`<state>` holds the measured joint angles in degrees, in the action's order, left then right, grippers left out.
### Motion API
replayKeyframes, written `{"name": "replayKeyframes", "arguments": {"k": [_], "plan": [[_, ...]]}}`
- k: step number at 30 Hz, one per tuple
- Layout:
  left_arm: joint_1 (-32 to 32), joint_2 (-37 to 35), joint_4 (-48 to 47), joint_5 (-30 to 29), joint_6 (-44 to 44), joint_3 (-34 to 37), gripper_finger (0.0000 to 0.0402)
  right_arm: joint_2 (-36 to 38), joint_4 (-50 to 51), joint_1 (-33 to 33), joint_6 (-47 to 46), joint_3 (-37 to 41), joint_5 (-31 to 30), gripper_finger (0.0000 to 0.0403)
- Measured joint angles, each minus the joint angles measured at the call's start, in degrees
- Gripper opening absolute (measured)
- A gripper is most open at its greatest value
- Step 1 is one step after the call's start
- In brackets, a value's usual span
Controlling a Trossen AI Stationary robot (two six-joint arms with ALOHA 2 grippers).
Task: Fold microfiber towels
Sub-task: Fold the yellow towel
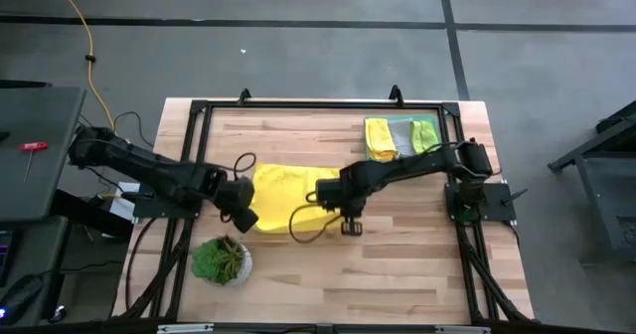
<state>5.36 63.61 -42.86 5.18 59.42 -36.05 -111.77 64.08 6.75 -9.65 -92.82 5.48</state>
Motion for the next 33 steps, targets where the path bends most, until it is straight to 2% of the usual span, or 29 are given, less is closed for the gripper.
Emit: {"name": "replayKeyframes", "arguments": {"k": [4, 8, 14, 20, 23, 28, 33], "plan": [[-4.68, 0.0, -0.16, -3.14, -4.32, 0.0, 0.0, 0.16, 0.37, -2.13, -2.96, 1.37, -5.82, 0.0], [-8.57, 0.0, -0.23, -5.9, -6.33, 0.0, 0.0, 1.88, -0.9, -4.1, -8.11, 9.52, -6.58, 0.0], [-12.73, 0.02, 0.45, -8.8, -9.16, -0.02, 0.0, 5.17, -10.16, -5.51, -14.14, 18.77, -7.33, 0.0], [-15.88, 0.22, 3.0, -9.98, -10.8, -0.02, 0.0, 7.75, -10.69, -6.19, -15.52, 19.06, -12.5, 0.0], [-17.01, 0.22, 3.93, -12.69, -10.74, -0.02, 0.0, 8.39, -10.01, -7.4, -15.43, 18.36, -15.92, 0.0], [-18.28, 0.88, 4.14, -17.38, -11.53, -0.04, 0.0, 8.33, -9.11, -9.81, -15.99, 18.74, -17.09, 0.0], [-18.62, 2.58, 4.46, -20.7, -11.56, -0.04, 0.0, 8.26, -8.48, -11.38, -20.03, 18.86, -22.62, 0.0]]}}
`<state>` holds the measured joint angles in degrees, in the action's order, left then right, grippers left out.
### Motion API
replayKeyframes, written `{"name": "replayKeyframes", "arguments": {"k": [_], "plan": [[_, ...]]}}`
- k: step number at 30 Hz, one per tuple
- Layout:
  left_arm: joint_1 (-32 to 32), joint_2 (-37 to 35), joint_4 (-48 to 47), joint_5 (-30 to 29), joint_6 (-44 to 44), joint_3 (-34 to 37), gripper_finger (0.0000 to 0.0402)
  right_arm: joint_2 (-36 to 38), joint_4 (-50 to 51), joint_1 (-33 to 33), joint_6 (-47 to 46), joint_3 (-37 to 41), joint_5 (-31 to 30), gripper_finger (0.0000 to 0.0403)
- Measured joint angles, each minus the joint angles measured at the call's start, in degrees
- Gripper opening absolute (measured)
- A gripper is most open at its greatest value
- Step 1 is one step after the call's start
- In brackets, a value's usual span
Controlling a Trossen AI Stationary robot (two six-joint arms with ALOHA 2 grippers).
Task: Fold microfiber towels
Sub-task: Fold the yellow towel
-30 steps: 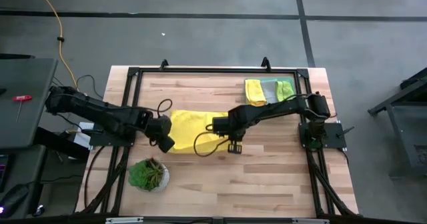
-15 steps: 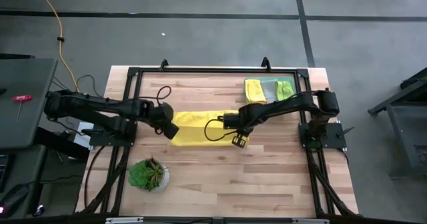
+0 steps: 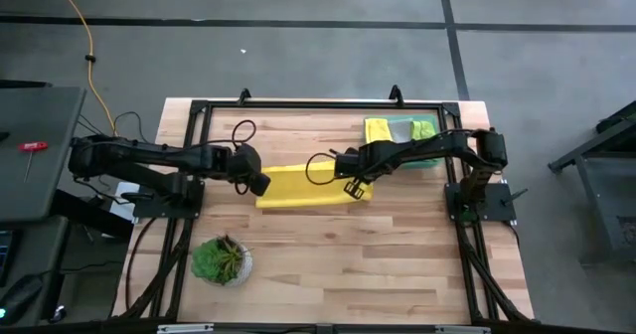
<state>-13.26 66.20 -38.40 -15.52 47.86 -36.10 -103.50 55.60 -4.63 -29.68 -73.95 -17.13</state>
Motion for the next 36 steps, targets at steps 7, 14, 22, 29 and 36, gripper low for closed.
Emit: {"name": "replayKeyframes", "arguments": {"k": [7, 14, 22, 29, 36], "plan": [[1.28, 3.55, 0.99, -0.43, 1.42, 0.0, 0.0, 0.0, -3.47, -1.07, 2.36, 0.0, -0.51, 0.0], [2.56, 4.78, 0.27, -0.9, 3.96, 0.0, 0.0, 0.0, -3.56, -1.0, 4.06, 0.0, -0.73, 0.0001], [2.41, 4.28, -2.33, -3.31, 4.49, 0.0, 0.0, -0.02, -4.99, -1.01, 4.15, 0.0, -2.32, 0.0072], [2.41, 4.28, -4.11, -5.11, 4.47, 0.02, 0.0, -0.02, -4.99, -1.11, 4.12, 0.0, -5.28, 0.0159], [2.41, 4.24, -6.16, -6.45, 0.27, 0.02, 0.0001, -0.02, -3.75, -1.11, 6.55, 0.0, -5.29, 0.0203]]}}
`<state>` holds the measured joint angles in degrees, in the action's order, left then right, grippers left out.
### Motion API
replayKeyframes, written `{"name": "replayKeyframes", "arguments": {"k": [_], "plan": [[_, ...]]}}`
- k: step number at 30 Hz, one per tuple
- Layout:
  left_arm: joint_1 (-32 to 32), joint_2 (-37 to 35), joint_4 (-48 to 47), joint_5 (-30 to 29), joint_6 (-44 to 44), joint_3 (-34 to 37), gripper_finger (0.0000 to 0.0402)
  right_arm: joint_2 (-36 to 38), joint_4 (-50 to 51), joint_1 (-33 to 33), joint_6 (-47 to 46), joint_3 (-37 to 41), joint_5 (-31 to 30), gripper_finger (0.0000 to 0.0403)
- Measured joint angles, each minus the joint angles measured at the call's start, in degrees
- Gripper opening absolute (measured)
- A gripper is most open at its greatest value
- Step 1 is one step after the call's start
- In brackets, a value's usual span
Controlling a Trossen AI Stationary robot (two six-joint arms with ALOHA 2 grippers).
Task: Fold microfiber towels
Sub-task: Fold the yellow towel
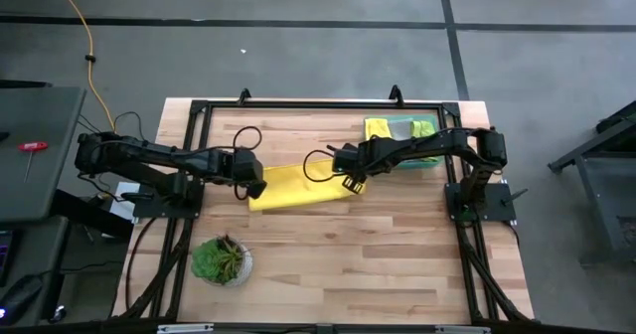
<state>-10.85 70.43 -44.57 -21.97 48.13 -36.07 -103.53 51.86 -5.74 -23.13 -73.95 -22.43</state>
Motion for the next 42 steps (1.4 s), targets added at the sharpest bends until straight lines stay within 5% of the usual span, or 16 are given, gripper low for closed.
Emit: {"name": "replayKeyframes", "arguments": {"k": [9, 17, 22, 26, 33, 38, 42], "plan": [[0.0, 0.0, -1.32, -1.56, -7.87, 0.0, 0.001, 0.0, 2.22, 1.14, 8.56, 0.0, 4.86, 0.0206], [-0.91, 0.0, -2.48, -3.76, -10.83, -1.64, 0.0091, 3.68, 2.53, 2.33, 14.39, 0.0, 5.16, 0.0206], [-2.31, -0.5, -4.38, 2.94, -17.7, -7.52, 0.014, 10.6, -0.62, 2.4, 20.31, 4.01, 14.0, 0.0204], [-0.88, -0.9, 2.87, 8.52, -21.36, -8.28, 0.0152, 17.55, -9.34, 2.44, 14.94, 14.31, 16.49, 0.0169], [3.88, 3.25, 17.87, 9.13, -21.72, -3.29, 0.0103, 23.01, -29.43, 3.91, 0.77, 26.73, 19.46, 0.0014], [6.02, 10.31, 17.96, 9.06, -21.15, -3.18, 0.0015, 17.99, -35.44, 5.05, -3.85, 28.37, 16.14, 0.0008], [6.84, 16.31, 18.24, 9.06, -21.19, -3.21, 0.0012, 13.06, -36.06, 4.71, -5.43, 27.14, 13.28, 0.0005]]}}
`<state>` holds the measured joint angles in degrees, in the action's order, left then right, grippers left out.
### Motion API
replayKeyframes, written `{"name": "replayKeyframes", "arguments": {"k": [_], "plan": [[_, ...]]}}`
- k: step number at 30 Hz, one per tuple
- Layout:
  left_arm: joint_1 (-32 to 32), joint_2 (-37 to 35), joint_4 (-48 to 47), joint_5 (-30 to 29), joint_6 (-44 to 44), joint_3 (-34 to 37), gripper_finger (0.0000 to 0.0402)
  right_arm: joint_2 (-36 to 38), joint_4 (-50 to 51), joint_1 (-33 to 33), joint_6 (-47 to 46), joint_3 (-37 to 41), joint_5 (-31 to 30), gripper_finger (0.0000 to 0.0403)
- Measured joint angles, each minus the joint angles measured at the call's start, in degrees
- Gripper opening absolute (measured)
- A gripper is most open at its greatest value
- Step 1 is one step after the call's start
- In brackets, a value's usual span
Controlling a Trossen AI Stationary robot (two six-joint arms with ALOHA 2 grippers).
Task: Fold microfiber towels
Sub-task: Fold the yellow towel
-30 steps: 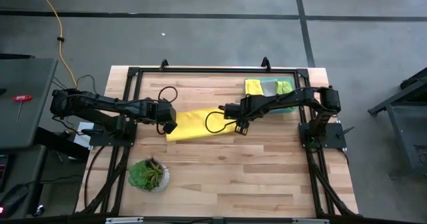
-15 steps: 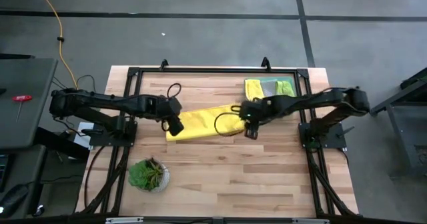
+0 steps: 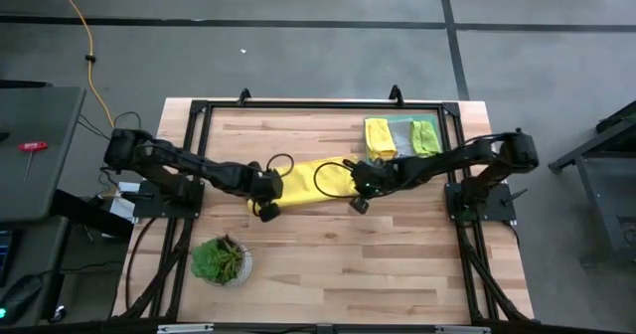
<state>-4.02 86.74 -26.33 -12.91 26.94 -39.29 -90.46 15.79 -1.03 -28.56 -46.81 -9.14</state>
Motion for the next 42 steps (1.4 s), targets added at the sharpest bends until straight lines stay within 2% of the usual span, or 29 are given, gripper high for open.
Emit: {"name": "replayKeyframes", "arguments": {"k": [5, 8, 15, 20, 23, 30, 36, 42], "plan": [[0.94, 4.24, -0.62, -0.77, 0.8, -0.49, 0.0004, -4.21, 0.44, -0.56, -0.01, -1.38, 1.03, 0.0001], [1.51, 4.39, -0.91, -2.1, -0.22, -0.46, 0.0003, -5.25, 1.88, -0.31, 0.01, -1.5, 2.38, 0.0], [1.72, 2.31, -4.97, -6.19, -9.57, -0.02, 0.0001, -5.53, 9.08, 1.05, 1.53, -1.65, 3.38, 0.0], [1.4, 1.4, -6.99, -7.06, -15.6, 0.14, 0.0001, -5.05, 12.55, 2.27, 3.55, -1.8, 3.53, 0.0], [1.4, 1.31, -7.71, -6.6, -15.61, 0.14, 0.0001, -3.56, 13.81, 3.0, 3.55, -1.6, 3.91, 0.0], [1.47, -0.21, -11.5, -4.51, -15.14, 0.15, 0.0, 5.09, 16.58, 4.28, 0.53, -1.55, 4.22, 0.0], [1.51, -4.38, -12.65, -2.27, -13.75, 0.1, 0.0, 11.64, 16.83, 4.54, -6.68, -1.55, 4.17, 0.0], [1.4, -10.71, -9.36, -3.61, -13.99, 0.32, 0.0, 12.5, 12.97, 2.98, -9.82, -0.4, 4.84, 0.0026]]}}
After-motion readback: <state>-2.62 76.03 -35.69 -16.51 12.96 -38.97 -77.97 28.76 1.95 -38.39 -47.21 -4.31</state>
